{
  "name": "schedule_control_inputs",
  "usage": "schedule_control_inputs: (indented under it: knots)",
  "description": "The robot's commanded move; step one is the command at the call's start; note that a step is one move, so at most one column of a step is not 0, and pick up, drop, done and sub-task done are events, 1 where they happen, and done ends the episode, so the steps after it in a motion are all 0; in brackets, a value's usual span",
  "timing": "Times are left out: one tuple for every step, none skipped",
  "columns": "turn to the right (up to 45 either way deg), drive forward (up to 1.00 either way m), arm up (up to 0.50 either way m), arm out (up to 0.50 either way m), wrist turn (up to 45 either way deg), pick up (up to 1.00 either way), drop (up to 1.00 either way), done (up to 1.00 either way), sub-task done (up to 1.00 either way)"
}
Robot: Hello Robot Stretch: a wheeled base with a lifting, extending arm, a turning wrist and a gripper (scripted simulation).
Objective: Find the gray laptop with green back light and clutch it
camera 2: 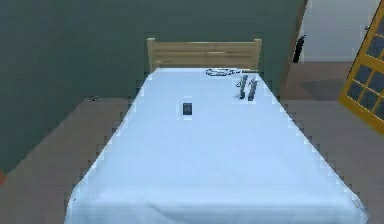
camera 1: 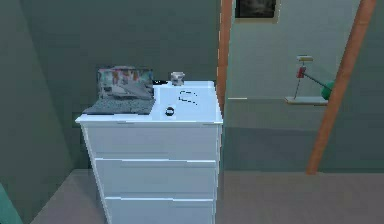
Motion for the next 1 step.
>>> schedule_control_inputs:
  knots:
    - [3.0, 0.00, 0.00, 0.00, 0.0, 0.00, 0.00, 0.00, 0.00]
